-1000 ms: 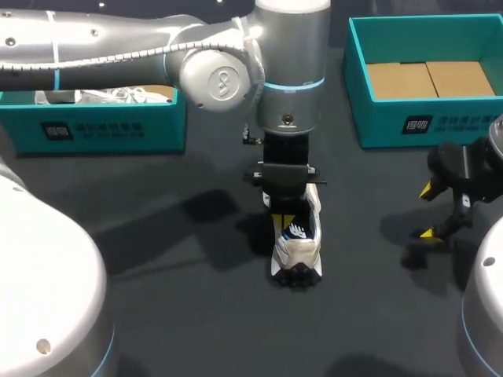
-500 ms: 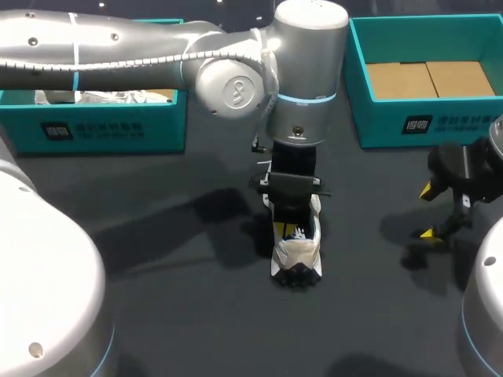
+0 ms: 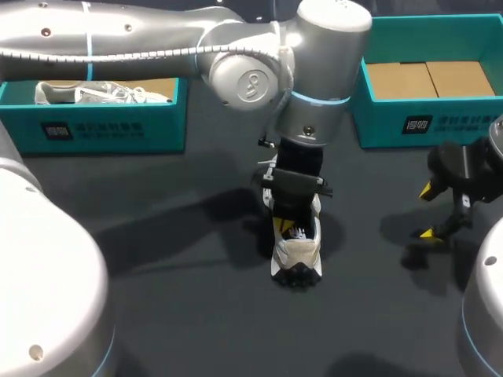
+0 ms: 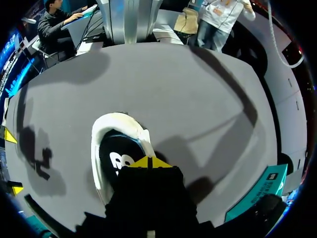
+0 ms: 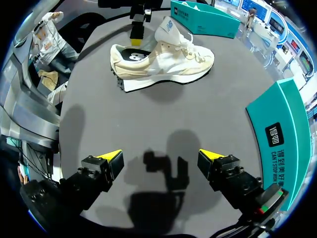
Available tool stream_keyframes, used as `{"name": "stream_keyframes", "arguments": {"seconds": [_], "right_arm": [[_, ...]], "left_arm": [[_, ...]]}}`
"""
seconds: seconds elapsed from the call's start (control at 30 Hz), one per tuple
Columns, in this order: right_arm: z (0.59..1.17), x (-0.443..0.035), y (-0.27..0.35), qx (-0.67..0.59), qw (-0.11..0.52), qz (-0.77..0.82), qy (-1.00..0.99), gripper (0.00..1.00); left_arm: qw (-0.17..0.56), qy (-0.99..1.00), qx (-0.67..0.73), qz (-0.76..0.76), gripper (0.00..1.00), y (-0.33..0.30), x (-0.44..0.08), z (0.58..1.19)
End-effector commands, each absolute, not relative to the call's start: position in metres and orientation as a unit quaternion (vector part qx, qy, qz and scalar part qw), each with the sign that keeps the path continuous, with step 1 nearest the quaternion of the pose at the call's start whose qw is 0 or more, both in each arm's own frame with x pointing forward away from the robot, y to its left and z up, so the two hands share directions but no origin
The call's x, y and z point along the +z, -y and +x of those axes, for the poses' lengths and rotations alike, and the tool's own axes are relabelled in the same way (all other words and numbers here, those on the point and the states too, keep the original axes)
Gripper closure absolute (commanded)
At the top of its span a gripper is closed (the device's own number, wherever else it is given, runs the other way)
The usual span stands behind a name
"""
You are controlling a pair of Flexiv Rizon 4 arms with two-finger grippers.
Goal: Take the shoe out of the shoebox, open the shoe tongue, remove and reinsert the insole, then place the shoe into the shoebox
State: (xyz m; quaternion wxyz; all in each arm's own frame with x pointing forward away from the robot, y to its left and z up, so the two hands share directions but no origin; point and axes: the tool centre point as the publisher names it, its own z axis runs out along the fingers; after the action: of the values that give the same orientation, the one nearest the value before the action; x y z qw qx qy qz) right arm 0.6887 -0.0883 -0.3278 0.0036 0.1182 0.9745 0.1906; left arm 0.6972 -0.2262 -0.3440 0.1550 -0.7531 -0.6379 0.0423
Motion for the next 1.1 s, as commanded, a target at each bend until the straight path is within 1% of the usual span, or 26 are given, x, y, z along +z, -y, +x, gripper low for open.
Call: {"name": "stream_keyframes", "arguments": {"seconds": [0.03,0.23,0.63,0.93,1.1], "right_arm": [[0.687,-0.327,0.088,0.189,0.005,0.119,-0.975,0.00],[0.687,-0.327,0.088,0.189,0.005,0.119,-0.975,0.00],[0.687,-0.327,0.088,0.189,0.005,0.119,-0.975,0.00],[0.687,-0.327,0.088,0.189,0.005,0.119,-0.975,0.00],[0.687,-0.327,0.088,0.189,0.005,0.119,-0.975,0.00]], "left_arm": [[0.178,0.633,0.023,-0.753,1.00,0.236,-0.351,0.699],[0.193,0.631,0.015,-0.751,1.00,0.232,-0.364,0.697],[0.201,0.633,0.007,-0.747,1.00,0.225,-0.386,0.688],[0.146,0.654,0.036,-0.741,1.00,0.233,-0.395,0.686],[0.109,0.660,0.051,-0.741,1.00,0.236,-0.378,0.687]]}}
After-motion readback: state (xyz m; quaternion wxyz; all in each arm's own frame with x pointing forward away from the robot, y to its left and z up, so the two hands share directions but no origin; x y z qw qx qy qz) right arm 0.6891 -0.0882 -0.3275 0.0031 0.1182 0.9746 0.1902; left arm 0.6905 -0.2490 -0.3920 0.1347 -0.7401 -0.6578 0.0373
